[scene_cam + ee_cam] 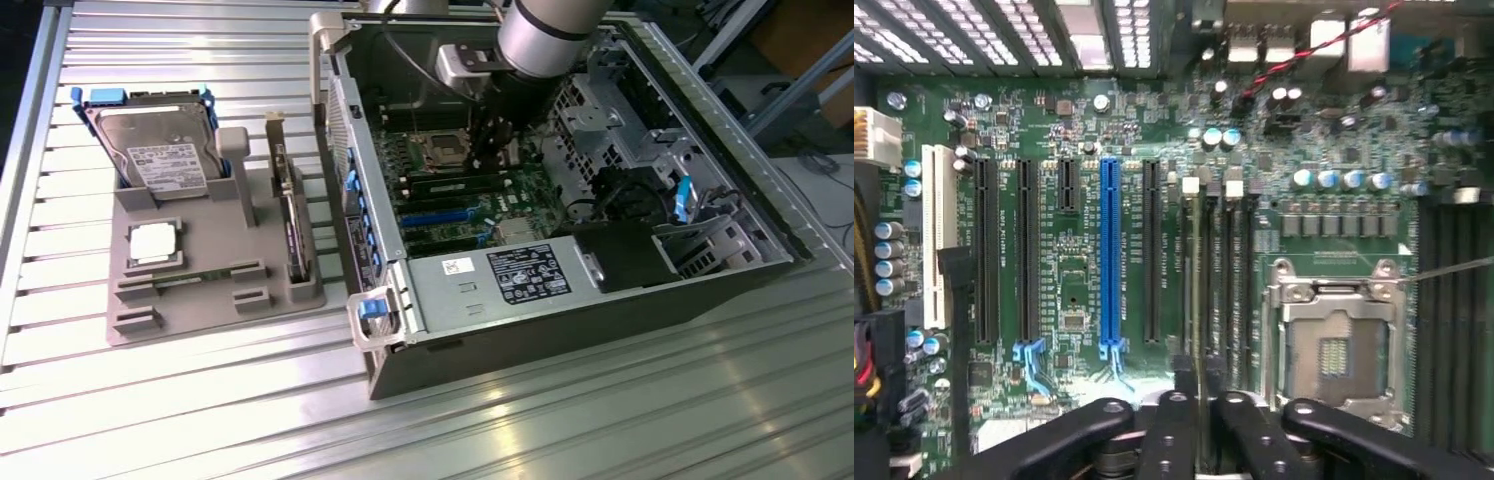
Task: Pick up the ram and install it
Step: 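Insert the ram into the slot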
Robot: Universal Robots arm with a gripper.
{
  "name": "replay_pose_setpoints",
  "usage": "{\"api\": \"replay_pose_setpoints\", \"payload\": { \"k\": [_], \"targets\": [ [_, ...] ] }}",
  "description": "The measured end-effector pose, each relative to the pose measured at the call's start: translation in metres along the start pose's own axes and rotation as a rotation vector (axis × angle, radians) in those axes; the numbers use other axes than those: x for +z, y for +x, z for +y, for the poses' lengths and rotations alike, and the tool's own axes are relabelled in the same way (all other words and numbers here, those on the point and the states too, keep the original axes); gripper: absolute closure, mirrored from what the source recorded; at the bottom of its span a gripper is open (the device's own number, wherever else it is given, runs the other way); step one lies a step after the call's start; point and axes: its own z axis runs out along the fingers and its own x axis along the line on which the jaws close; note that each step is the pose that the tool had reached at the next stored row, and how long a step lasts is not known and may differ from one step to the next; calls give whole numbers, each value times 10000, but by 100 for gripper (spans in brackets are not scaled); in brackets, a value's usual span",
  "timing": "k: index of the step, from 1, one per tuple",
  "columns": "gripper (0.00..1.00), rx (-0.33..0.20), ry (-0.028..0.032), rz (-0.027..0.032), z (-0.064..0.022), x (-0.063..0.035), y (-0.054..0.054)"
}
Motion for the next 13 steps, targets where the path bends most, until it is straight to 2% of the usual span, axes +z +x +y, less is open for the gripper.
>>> {"api": "replay_pose_setpoints", "payload": {
  "k": [2, 3, 5, 7, 8, 9, 10, 12, 13],
  "targets": [
    [90, -1, 5, 10, -4, -21, -16],
    [90, 4, -55, 8, -105, -22, -7],
    [90, 6, -126, 10, -217, -26, -4],
    [90, 10, -224, 9, -389, -33, -1],
    [90, 12, -303, 8, -543, -39, -1],
    [90, 15, -354, 8, -645, -43, 0],
    [90, 16, -384, 8, -736, -47, 0],
    [90, 17, -405, 9, -897, -59, 1],
    [90, 17, -404, 7, -924, -90, -1]
  ]
}}
